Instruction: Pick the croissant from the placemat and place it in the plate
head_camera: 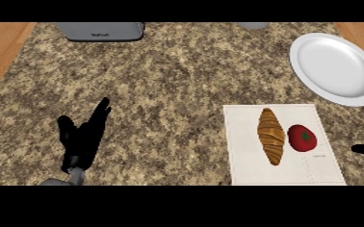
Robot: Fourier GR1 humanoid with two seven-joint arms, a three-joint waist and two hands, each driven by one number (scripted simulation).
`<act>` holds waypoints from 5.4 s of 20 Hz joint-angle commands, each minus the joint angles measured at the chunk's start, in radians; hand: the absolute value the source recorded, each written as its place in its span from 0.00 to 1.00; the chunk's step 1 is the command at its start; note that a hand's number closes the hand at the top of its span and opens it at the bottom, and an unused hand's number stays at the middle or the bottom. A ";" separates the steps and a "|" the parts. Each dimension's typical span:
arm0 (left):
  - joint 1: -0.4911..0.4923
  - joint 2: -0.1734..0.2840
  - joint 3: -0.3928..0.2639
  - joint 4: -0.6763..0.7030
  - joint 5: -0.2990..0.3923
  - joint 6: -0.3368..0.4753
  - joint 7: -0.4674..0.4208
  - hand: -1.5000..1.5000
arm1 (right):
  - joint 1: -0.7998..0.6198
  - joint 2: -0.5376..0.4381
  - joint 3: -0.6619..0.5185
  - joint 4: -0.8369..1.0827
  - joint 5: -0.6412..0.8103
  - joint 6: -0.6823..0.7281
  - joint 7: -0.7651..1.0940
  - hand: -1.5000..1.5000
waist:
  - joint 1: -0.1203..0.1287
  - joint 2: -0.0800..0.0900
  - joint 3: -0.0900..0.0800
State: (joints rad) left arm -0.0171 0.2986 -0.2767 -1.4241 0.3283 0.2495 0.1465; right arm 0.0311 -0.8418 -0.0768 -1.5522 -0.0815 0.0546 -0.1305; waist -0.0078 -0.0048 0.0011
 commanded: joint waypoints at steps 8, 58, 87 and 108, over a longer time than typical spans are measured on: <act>-0.030 -0.049 0.018 0.092 -0.014 -0.062 -0.021 0.50 | -0.035 0.047 0.186 -0.243 0.221 0.020 0.402 0.00 | 0.008 0.006 -0.002; -0.011 -0.168 0.175 0.001 -0.198 -0.135 0.110 0.50 | -0.139 0.506 0.324 0.092 0.958 0.098 0.381 1.00 | 0.007 0.005 -0.001; 0.000 -0.186 0.133 -0.004 -0.207 -0.184 0.068 0.50 | -0.877 0.780 -0.173 0.609 1.699 -0.870 1.324 1.00 | 0.066 0.027 -0.001; -0.031 -0.178 0.181 -0.022 -0.192 -0.175 0.127 0.50 | -0.857 0.367 -0.446 1.076 1.383 -1.238 0.879 1.00 | 0.044 0.022 0.003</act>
State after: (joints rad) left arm -0.0097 0.1269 -0.1057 -1.4569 0.1290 0.0652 0.2275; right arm -0.7897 -0.3901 -0.4999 -0.5651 1.4232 -1.1309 0.8341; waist 0.0333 0.0133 0.0065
